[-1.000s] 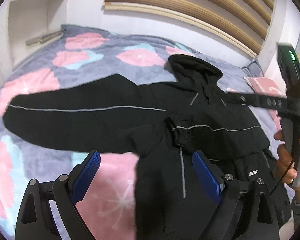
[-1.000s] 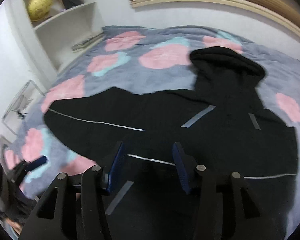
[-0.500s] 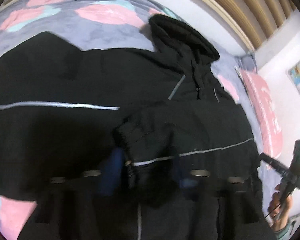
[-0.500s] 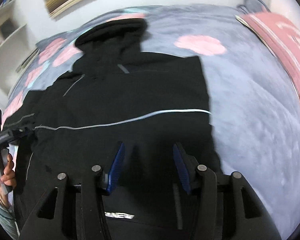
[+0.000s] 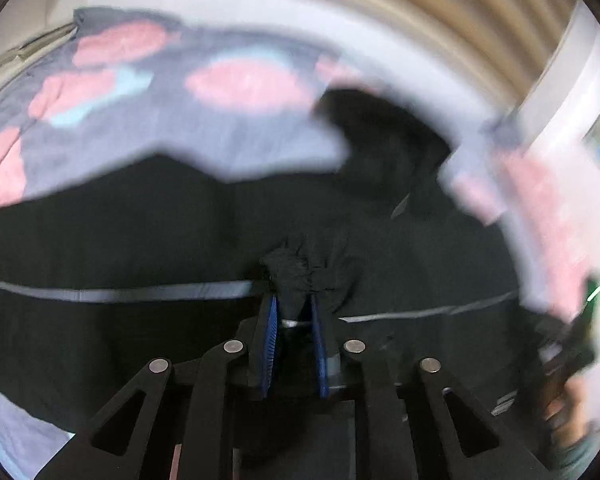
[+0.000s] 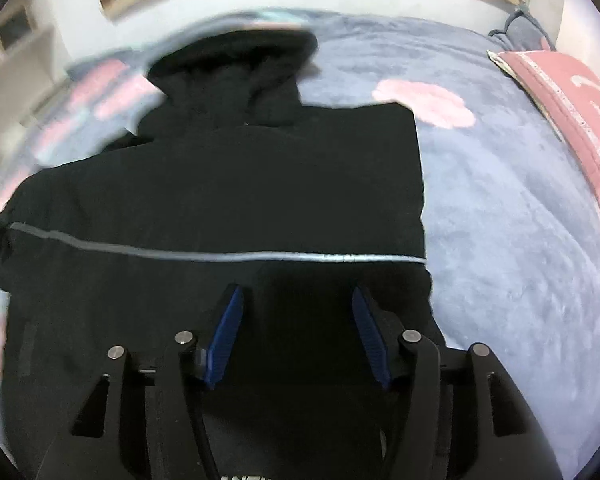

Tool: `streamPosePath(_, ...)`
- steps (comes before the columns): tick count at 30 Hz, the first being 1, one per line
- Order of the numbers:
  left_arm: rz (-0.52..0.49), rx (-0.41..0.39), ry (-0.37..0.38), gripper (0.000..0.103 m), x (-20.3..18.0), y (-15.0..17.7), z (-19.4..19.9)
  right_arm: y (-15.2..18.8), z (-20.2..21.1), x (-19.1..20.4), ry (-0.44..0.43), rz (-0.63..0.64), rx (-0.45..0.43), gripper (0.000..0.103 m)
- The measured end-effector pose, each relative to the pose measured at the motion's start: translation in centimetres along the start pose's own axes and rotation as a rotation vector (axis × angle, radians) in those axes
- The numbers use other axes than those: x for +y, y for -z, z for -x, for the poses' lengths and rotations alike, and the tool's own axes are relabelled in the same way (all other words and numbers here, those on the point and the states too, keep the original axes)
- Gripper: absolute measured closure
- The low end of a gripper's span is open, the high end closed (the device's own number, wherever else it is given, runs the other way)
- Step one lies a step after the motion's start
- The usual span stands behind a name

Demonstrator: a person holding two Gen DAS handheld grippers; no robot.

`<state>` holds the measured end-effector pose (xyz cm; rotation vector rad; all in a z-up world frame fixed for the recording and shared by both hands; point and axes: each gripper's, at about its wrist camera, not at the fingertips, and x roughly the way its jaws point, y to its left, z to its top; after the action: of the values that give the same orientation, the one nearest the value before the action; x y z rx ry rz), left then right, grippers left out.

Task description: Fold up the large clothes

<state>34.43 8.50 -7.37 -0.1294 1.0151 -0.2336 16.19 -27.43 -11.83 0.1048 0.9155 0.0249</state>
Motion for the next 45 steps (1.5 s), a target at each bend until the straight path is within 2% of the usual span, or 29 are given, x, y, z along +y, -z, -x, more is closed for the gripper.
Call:
streamPosePath(2, -0.044, 0.019, -0.082, 0.07, 0.1, 1.4, -2.8, 0.5, -1.6, 0.0, 0.007, -0.011, 0.011, 0.042)
streamPosePath(4, -0.012, -0.013, -0.047, 0.069, 0.9, 2.0, -3.2, 0.9, -1.7, 0.1, 0.017, 0.001, -0.021, 0.042)
streamPosePath(7, 0.079, -0.034, 0.049, 0.068, 2.6, 1.8, -2.2, 1.0, -1.6, 0.1, 0.028, 0.029, -0.031, 0.042)
streamPosePath(8, 0.092, -0.062, 0.066, 0.068, 2.7, 1.7, -0.9, 0.9, -1.3, 0.0, 0.026, 0.021, -0.029, 0.042)
streamPosePath(10, 0.09, -0.156, 0.046, 0.067, 2.3, 1.7, 2.5, 0.6, -0.1, -0.2, 0.004, -0.012, -0.034, 0.042)
streamPosePath(11, 0.086, -0.197, 0.057, 0.066, 1.8, 1.8, 4.2, 0.6, 1.1, -0.3, -0.05, -0.037, -0.055, 0.041)
streamPosePath(12, 0.085, -0.226, 0.083, 0.061, 1.3, 1.6, 5.6, 0.4, 2.4, 0.2, -0.106, -0.051, -0.083, 0.041)
streamPosePath(14, 0.084, -0.262, 0.164, 0.047, -0.2, 0.8, 7.8, 0.3, 4.3, 1.4, -0.151, -0.045, -0.127, 0.041)
streamPosePath(15, 0.065, -0.265, 0.189, 0.046, -1.4, 0.7, 8.2, 0.2, 5.1, 2.5, -0.164, -0.032, -0.143, 0.04)
streamPosePath(17, 0.015, -0.242, 0.193, 0.046, -3.6, 0.7, 7.4, 0.2, 5.4, 4.1, -0.169, 0.002, -0.155, 0.04)
streamPosePath(19, -0.04, -0.201, 0.182, 0.046, -5.3, 1.5, 5.5, 0.7, 4.7, 5.9, -0.116, 0.074, -0.159, 0.04)
streamPosePath(20, -0.058, -0.16, 0.163, 0.046, -5.9, 2.0, 3.8, 1.2, 3.7, 6.4, -0.094, 0.097, -0.146, 0.04)
streamPosePath(22, -0.045, -0.049, 0.13, 0.046, -5.9, 3.4, -0.5, 1.8, 1.4, 6.3, -0.113, 0.091, -0.112, 0.04)
streamPosePath(23, -0.04, -0.018, 0.105, 0.046, -5.6, 3.8, -2.4, 2.1, 0.2, 6.3, -0.129, 0.081, -0.113, 0.04)
streamPosePath(24, -0.051, -0.013, 0.086, 0.046, -5.4, 4.3, -3.6, 2.6, -0.2, 5.9, -0.157, 0.073, -0.135, 0.039)
streamPosePath(26, -0.069, -0.054, 0.064, 0.046, -5.5, 4.7, -3.6, 3.4, -0.3, 5.0, -0.206, 0.042, -0.187, 0.039)
streamPosePath(30, -0.106, -0.09, 0.01, 0.045, -6.3, 5.3, -3.6, 3.9, -0.3, 5.7, -0.17, 0.057, -0.215, 0.037)
streamPosePath(34, -0.104, -0.116, 0.029, 0.045, -6.0, 5.6, -2.7, 4.0, -0.5, 5.8, -0.167, 0.057, -0.218, 0.036)
streamPosePath(36, -0.093, -0.129, 0.047, 0.045, -5.7, 5.6, -0.7, 4.1, -0.6, 5.6, -0.173, 0.054, -0.217, 0.035)
streamPosePath(38, -0.088, -0.185, 0.048, 0.045, -4.9, 5.9, 2.1, 4.0, -0.7, 5.7, -0.17, 0.056, -0.217, 0.033)
streamPosePath(40, -0.083, -0.275, -0.013, 0.045, -2.9, 5.8, 6.2, 4.0, -0.7, 5.8, -0.166, 0.059, -0.218, 0.033)
streamPosePath(41, -0.071, -0.293, -0.027, 0.045, -1.6, 5.9, 7.6, 4.0, -0.6, 5.7, -0.166, 0.058, -0.218, 0.033)
streamPosePath(43, -0.006, -0.318, -0.054, 0.043, 2.7, 5.6, 10.5, 4.1, -0.6, 5.7, -0.167, 0.057, -0.219, 0.033)
streamPosePath(45, 0.114, -0.34, -0.096, 0.04, 9.0, 5.6, 13.3, 4.1, -0.6, 5.7, -0.167, 0.058, -0.219, 0.033)
